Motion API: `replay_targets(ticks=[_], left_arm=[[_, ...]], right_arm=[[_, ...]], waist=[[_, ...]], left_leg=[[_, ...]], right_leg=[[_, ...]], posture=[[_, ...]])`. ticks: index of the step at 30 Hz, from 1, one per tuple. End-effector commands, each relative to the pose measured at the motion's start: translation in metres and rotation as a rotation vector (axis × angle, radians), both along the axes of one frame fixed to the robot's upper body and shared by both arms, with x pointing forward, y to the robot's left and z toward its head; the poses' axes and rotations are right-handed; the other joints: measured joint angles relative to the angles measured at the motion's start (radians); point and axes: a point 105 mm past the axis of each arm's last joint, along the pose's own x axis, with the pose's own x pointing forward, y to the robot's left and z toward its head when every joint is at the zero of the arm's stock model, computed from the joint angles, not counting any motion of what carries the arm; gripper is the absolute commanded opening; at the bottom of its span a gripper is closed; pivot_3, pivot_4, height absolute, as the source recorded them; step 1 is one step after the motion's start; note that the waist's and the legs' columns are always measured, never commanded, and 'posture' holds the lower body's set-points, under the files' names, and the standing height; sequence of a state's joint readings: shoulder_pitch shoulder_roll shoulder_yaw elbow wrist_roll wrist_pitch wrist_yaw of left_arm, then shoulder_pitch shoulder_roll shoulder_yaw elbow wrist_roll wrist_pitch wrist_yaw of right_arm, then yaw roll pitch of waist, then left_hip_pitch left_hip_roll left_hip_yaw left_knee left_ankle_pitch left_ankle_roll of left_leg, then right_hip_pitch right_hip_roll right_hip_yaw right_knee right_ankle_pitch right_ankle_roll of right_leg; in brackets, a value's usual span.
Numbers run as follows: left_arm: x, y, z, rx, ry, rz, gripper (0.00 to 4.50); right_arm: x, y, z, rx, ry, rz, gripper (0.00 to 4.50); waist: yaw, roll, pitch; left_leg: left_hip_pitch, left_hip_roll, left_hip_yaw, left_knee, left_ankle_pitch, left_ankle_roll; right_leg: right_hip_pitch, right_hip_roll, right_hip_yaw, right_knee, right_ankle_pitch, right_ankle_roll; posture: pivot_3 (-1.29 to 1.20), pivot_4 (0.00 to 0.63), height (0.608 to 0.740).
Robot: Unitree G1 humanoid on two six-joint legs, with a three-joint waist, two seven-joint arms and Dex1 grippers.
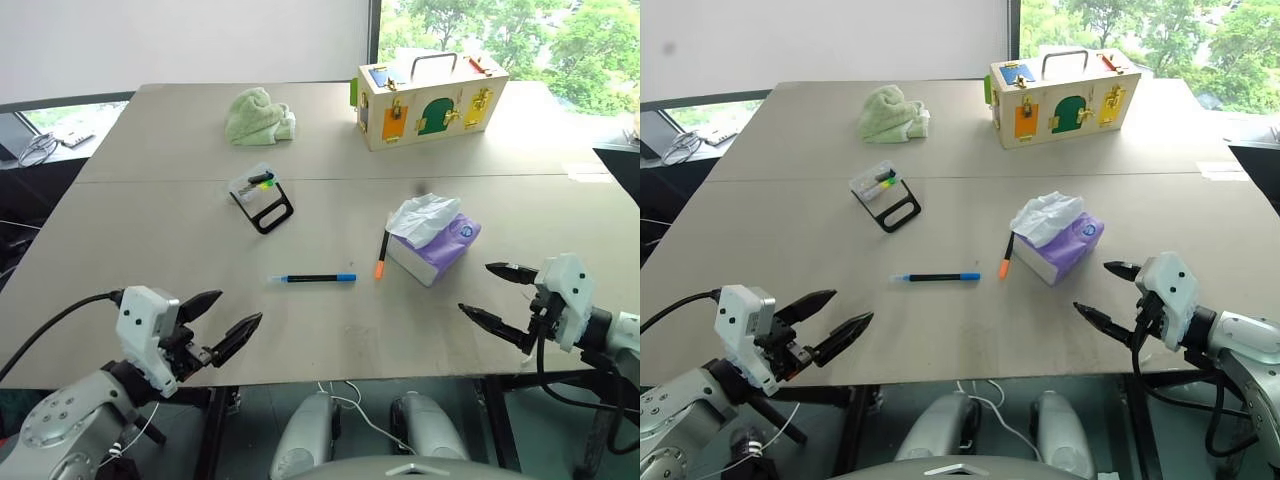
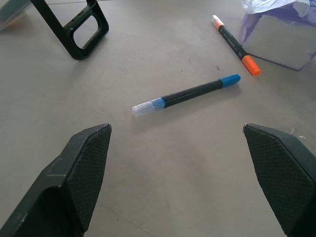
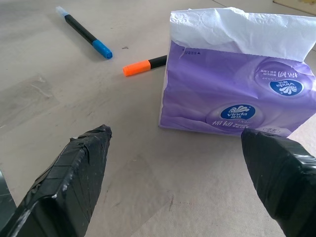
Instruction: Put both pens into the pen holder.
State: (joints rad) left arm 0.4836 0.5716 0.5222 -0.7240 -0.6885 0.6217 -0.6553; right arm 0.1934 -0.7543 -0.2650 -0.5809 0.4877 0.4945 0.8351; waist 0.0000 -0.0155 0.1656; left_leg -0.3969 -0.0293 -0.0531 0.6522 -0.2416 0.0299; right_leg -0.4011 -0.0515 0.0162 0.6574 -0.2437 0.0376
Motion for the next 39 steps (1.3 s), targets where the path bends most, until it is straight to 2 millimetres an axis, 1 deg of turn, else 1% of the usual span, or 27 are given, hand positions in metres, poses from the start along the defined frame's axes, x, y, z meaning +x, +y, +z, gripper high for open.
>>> replay_targets(ticks=[1,3,6,8,10,13,18,20,22,25,26,27,28,29,31,33,34,36,37,38,39], left_arm=[[0.003,0.000,0.010,0.021,-0.064,-0.022,4.45],[0.009,-0.002,0.017,0.004,-0.095,-0.043,4.45],[0.010,-0.012,0.021,0.002,-0.102,-0.117,4.45],[0.009,-0.020,0.027,-0.032,-0.115,-0.158,4.45],[0.005,-0.029,0.031,-0.036,-0.121,-0.218,4.45],[-0.003,-0.044,0.038,0.013,-0.137,-0.343,4.45],[-0.014,-0.061,0.047,0.057,-0.168,-0.478,4.45],[-0.017,-0.066,0.051,0.046,-0.177,-0.507,4.45],[-0.020,-0.070,0.055,0.052,-0.190,-0.536,4.45],[-0.021,-0.072,0.059,0.056,-0.211,-0.550,4.50],[-0.021,-0.072,0.060,0.059,-0.216,-0.547,4.50],[-0.021,-0.072,0.060,0.062,-0.219,-0.543,4.50],[-0.021,-0.071,0.059,0.063,-0.220,-0.539,4.50],[-0.021,-0.072,0.058,0.064,-0.220,-0.536,4.50],[-0.020,-0.073,0.056,0.060,-0.227,-0.525,4.50],[-0.017,-0.073,0.055,0.060,-0.246,-0.503,4.50],[-0.015,-0.073,0.055,0.056,-0.252,-0.492,4.50],[-0.008,-0.070,0.054,0.056,-0.268,-0.470,4.50],[-0.004,-0.068,0.054,0.058,-0.278,-0.460,4.50],[0.000,-0.066,0.054,0.066,-0.293,-0.452,4.50],[0.003,-0.065,0.055,0.071,-0.303,-0.449,4.50]], right_arm=[[0.004,-0.001,0.009,-0.001,-0.060,-0.014,4.50],[0.012,0.008,0.012,-0.023,-0.096,-0.006,4.50],[0.021,0.029,0.024,-0.041,-0.190,0.013,4.50],[0.023,0.041,0.022,-0.088,-0.187,0.029,4.50],[0.028,0.048,0.019,-0.146,-0.194,0.021,4.50],[0.044,0.061,0.012,-0.193,-0.155,0.008,4.50],[0.072,0.069,-0.004,-0.292,-0.079,-0.059,4.50],[0.078,0.068,-0.013,-0.335,-0.011,-0.088,4.50],[0.084,0.068,-0.018,-0.334,0.059,-0.122,4.50],[0.087,0.067,-0.022,-0.353,0.118,-0.133,3.75],[0.088,0.066,-0.023,-0.365,0.118,-0.140,3.37],[0.089,0.065,-0.023,-0.374,0.117,-0.145,2.74],[0.090,0.064,-0.024,-0.379,0.115,-0.148,2.27],[0.090,0.063,-0.023,-0.386,0.103,-0.150,1.87],[0.089,0.062,-0.021,-0.402,0.055,-0.141,0.91],[0.089,0.060,-0.016,-0.409,0.005,-0.141,0.12],[0.088,0.060,-0.011,-0.399,-0.026,-0.140,0.02],[0.092,0.049,0.005,-0.440,-0.144,-0.179,0.02],[0.096,0.040,0.016,-0.483,-0.213,-0.218,0.02],[0.100,0.024,0.030,-0.501,-0.246,-0.302,0.02],[0.102,0.013,0.038,-0.506,-0.260,-0.359,0.02]], waist=[[0.001,0.000,0.000],[0.001,0.000,0.000],[-0.002,0.001,0.000],[-0.005,0.001,0.001],[-0.003,0.001,0.001],[-0.002,0.000,0.001],[-0.004,0.001,0.001],[-0.006,0.001,0.002],[-0.006,0.001,0.001],[-0.007,0.000,0.001],[-0.007,0.000,0.001],[-0.006,0.000,0.001],[-0.006,0.000,0.001],[-0.007,0.000,0.000],[-0.008,0.000,0.000],[-0.006,0.000,0.000],[-0.004,-0.001,0.000],[0.001,0.000,0.001],[0.007,0.001,0.001],[0.009,0.002,0.002],[0.011,0.002,0.003]], left_leg=[[0.000,0.000,0.000,0.000,0.000,0.000],[0.000,0.000,0.000,0.000,0.000,0.000],[0.001,0.000,0.000,0.000,0.000,0.000],[0.000,0.001,0.000,0.000,0.000,0.000],[-0.001,0.001,-0.001,-0.001,0.000,0.000],[-0.002,0.000,-0.001,-0.001,0.000,0.000],[-0.003,0.000,0.000,-0.001,0.000,0.000],[-0.003,0.000,0.000,-0.002,0.000,0.000],[-0.003,0.000,0.000,-0.002,0.000,0.000],[-0.003,0.000,-0.001,-0.002,0.000,0.000],[-0.002,-0.001,-0.001,-0.002,0.000,0.000],[-0.002,-0.001,-0.001,-0.002,0.000,0.000],[-0.002,-0.001,-0.001,-0.002,0.000,0.000],[-0.002,-0.001,-0.001,-0.002,0.000,0.000],[-0.001,-0.001,-0.001,-0.002,0.000,0.000],[-0.001,-0.001,-0.001,-0.002,0.000,0.000],[-0.001,-0.001,-0.001,-0.002,0.000,0.000],[-0.001,-0.001,-0.002,-0.001,0.000,0.000],[-0.001,-0.001,-0.002,-0.001,0.000,0.000],[-0.001,-0.001,-0.001,-0.001,0.000,0.000],[-0.002,-0.002,-0.001,-0.001,0.000,0.000]], right_leg=[[0.000,0.000,0.000,0.000,0.000,0.000],[0.000,0.000,0.000,0.000,0.000,0.000],[0.000,0.001,-0.001,0.000,0.000,0.001],[0.000,0.001,0.000,0.000,0.000,0.000],[-0.001,0.001,-0.001,0.000,0.000,0.000],[-0.002,0.000,-0.001,-0.001,0.000,-0.001],[-0.003,-0.001,-0.001,-0.001,0.000,-0.001],[-0.003,-0.001,-0.001,-0.001,0.000,-0.001],[-0.003,-0.001,-0.001,-0.001,0.000,-0.001],[-0.003,-0.001,-0.001,-0.001,0.000,-0.001],[-0.003,-0.001,-0.001,-0.001,0.000,-0.001],[-0.002,-0.001,-0.001,-0.001,0.000,-0.001],[-0.002,-0.001,-0.001,-0.001,0.000,-0.001],[-0.002,-0.001,-0.001,-0.001,0.000,-0.001],[-0.002,-0.001,-0.001,-0.001,0.000,-0.001],[-0.001,-0.001,-0.001,-0.001,0.000,-0.001],[-0.001,-0.001,-0.001,-0.001,0.000,-0.001],[-0.001,-0.001,-0.002,-0.001,0.000,-0.001],[-0.001,-0.001,-0.002,-0.001,0.000,-0.001],[-0.001,-0.001,-0.002,-0.001,0.000,-0.001],[-0.001,-0.001,-0.002,-0.001,0.000,-0.001]], posture=[[0.00,0.150,0.740],[0.00,0.150,0.740],[0.00,0.150,0.740],[0.00,0.150,0.740],[0.00,0.150,0.740],[0.00,0.150,0.740],[0.00,0.150,0.740],[0.00,0.150,0.740],[0.00,0.150,0.740],[0.00,0.150,0.740],[0.00,0.150,0.740],[0.00,0.150,0.740],[0.00,0.150,0.740],[0.00,0.150,0.740],[0.00,0.150,0.740],[0.00,0.150,0.740],[0.00,0.150,0.740],[0.00,0.150,0.740],[0.00,0.150,0.740],[0.00,0.150,0.740],[0.00,0.150,0.740]])
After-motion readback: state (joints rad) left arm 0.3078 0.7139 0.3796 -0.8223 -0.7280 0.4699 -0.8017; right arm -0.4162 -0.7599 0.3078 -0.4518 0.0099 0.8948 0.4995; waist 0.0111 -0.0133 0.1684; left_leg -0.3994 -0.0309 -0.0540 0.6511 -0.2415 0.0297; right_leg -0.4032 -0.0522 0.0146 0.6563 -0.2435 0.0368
